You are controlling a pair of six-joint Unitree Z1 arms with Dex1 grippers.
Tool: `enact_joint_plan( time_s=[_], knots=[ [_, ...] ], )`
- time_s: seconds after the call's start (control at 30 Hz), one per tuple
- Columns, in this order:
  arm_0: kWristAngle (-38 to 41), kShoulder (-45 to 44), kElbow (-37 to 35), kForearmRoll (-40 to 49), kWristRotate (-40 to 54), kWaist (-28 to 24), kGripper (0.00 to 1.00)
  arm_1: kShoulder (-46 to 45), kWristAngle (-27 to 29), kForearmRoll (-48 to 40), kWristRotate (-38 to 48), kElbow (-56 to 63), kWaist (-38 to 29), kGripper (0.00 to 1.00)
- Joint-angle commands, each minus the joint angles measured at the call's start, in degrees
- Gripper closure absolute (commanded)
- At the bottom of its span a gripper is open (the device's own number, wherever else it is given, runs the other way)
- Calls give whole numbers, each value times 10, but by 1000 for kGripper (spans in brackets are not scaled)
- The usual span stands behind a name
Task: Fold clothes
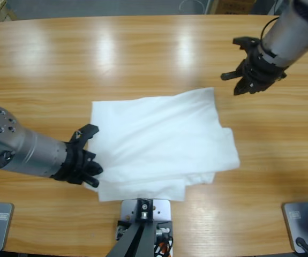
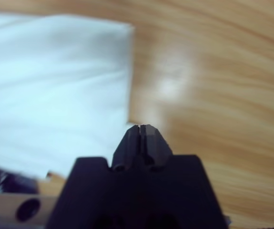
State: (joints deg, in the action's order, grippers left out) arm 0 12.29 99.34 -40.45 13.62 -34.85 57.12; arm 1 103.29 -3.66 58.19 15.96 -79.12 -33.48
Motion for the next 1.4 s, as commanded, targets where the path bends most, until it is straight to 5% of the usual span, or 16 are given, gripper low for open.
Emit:
enact_joint_plan(
  time_s=[0.03,0.6,1.23,1.4],
  knots=[
    [-27,-67,-66,97,-7,-41,1000,-31,-60,-126,107,125,-147,1000],
    [-28,106,-137,78,4,-113,1000,22,-75,-266,185,280,-205,1000],
    [-28,122,-140,76,25,-144,1000,10,-74,-270,251,380,-206,1000],
    [-30,111,-143,63,21,-201,1000,13,-80,-268,251,380,-207,1000]
  ],
)
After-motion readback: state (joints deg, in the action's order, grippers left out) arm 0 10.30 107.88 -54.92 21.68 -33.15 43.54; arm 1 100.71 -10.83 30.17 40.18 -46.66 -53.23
